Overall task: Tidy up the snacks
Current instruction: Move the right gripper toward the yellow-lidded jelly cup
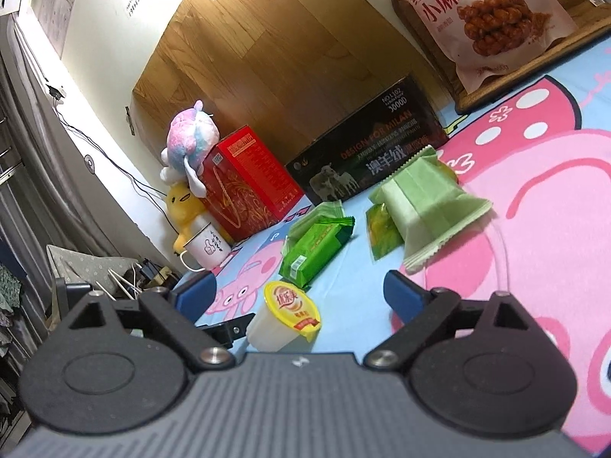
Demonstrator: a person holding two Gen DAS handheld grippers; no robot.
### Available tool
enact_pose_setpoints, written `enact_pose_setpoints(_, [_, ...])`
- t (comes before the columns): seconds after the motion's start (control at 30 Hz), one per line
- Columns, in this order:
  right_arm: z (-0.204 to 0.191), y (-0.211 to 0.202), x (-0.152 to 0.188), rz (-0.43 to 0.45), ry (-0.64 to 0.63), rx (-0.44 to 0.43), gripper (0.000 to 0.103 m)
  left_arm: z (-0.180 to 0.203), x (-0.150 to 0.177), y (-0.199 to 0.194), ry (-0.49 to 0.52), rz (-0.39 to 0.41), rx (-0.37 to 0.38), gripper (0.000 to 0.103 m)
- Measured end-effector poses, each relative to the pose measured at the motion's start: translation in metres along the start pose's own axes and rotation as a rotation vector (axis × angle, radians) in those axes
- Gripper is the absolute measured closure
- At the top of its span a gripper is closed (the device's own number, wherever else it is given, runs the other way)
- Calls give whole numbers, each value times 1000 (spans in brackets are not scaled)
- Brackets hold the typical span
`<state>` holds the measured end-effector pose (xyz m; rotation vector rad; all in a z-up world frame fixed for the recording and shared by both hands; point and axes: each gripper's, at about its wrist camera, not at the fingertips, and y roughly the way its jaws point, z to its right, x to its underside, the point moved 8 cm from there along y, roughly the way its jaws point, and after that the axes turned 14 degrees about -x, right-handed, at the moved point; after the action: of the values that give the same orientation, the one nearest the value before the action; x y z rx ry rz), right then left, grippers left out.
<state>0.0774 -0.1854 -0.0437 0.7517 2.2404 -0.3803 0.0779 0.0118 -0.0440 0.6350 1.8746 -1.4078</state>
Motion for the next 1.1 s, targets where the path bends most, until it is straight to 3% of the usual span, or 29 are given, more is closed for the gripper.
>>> enact_pose_setpoints(0.87, [3,1,-1,-18,-11,7,7,0,1,0,-3,-3,-3,0])
enact_pose_setpoints(1.1, [2,5,1,-38,-36,54,7,-6,6,-4,17,-11,28,0])
